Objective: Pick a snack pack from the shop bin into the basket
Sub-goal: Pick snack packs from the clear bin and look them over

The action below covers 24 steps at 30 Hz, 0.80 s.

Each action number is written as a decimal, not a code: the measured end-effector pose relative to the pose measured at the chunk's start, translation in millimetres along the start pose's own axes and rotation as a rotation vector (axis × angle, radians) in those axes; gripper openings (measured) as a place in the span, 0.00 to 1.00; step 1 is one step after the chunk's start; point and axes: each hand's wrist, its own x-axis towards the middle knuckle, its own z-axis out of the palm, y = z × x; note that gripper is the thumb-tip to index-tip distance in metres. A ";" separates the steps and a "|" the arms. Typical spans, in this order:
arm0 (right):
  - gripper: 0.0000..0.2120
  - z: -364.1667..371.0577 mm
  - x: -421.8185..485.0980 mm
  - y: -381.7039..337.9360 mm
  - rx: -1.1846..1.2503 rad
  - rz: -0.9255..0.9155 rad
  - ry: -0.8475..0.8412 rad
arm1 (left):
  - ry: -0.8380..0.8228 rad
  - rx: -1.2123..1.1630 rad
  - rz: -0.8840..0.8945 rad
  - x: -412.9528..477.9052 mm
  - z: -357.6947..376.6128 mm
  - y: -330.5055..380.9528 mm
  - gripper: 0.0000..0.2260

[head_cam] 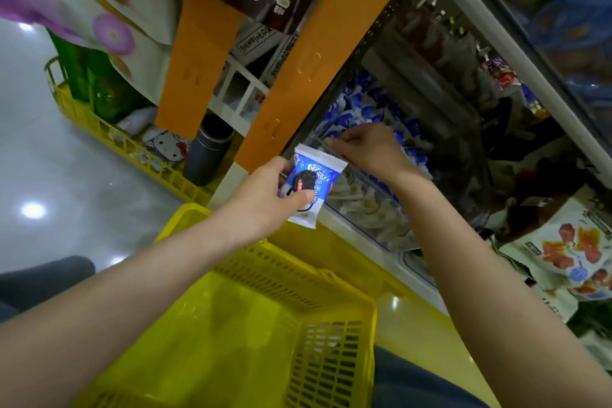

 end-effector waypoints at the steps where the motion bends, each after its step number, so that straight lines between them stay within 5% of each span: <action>1: 0.18 1.3 3.5 -0.4 -0.092 -0.007 0.004 | 0.003 -0.002 -0.008 1.4 0.6 -0.1 0.12; 3: 0.19 0.9 8.0 -2.1 -0.147 0.019 -0.028 | 0.000 -0.020 -0.014 3.3 2.2 0.0 0.11; 6: 0.10 -7.3 4.4 -3.8 0.106 0.125 -0.074 | 0.012 -0.043 -0.011 3.4 4.2 -1.1 0.10; 13: 0.05 -41.7 -60.2 -1.7 0.627 0.073 0.332 | 0.088 -0.260 -0.148 -1.7 13.4 -7.8 0.11; 19: 0.06 -9.5 -132.0 15.9 0.887 0.079 0.002 | 0.006 -0.527 -0.457 -20.0 37.3 -11.5 0.02; 24: 0.06 29.2 -163.5 28.0 0.923 0.234 -0.122 | -0.153 -0.649 -0.596 -33.7 45.8 -14.2 0.18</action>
